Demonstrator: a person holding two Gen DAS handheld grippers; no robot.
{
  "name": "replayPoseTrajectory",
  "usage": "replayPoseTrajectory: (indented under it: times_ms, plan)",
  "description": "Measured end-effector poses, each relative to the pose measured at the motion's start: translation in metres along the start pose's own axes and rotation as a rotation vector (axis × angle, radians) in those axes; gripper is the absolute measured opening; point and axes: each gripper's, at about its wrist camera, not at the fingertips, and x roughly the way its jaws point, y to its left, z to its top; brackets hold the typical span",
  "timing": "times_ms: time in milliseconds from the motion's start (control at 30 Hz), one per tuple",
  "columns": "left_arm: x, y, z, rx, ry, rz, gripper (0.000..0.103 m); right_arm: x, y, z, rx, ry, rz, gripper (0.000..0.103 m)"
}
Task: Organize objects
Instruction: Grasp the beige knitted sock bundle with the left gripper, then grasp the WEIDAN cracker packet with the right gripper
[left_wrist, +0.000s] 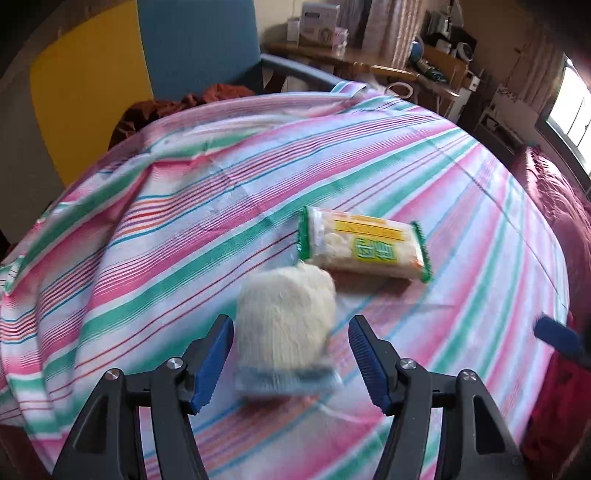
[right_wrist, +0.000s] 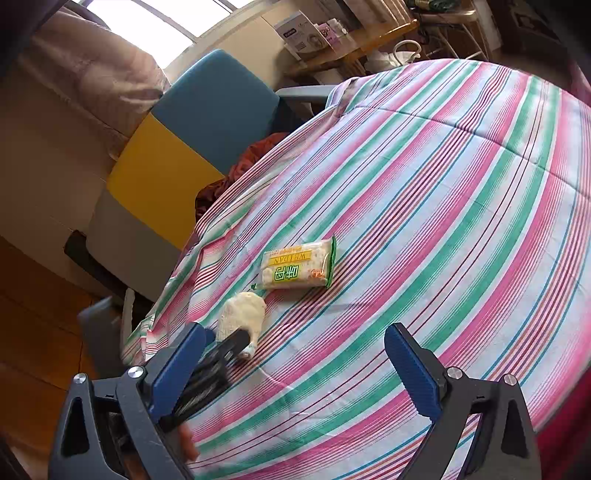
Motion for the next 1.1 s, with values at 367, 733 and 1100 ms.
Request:
replayPoseTrajectory:
  times_ms: [367,733,1100]
  plan:
    - [-0.03,0.036,-0.059,-0.19,-0.063,-0.009,0.053,0.006,0.006,-0.002,-0.038,0.03,0.003,0.099]
    - [-0.075,0.047,-0.156,-0.235,-0.185,0.058,0.053,0.02,0.023,-0.014,-0.15,0.097,-0.035,0.099]
    - [-0.072,0.045,-0.157,-0.214,-0.21,0.048,0.053,0.063,0.089,-0.019,-0.651,0.265,-0.124,0.099]
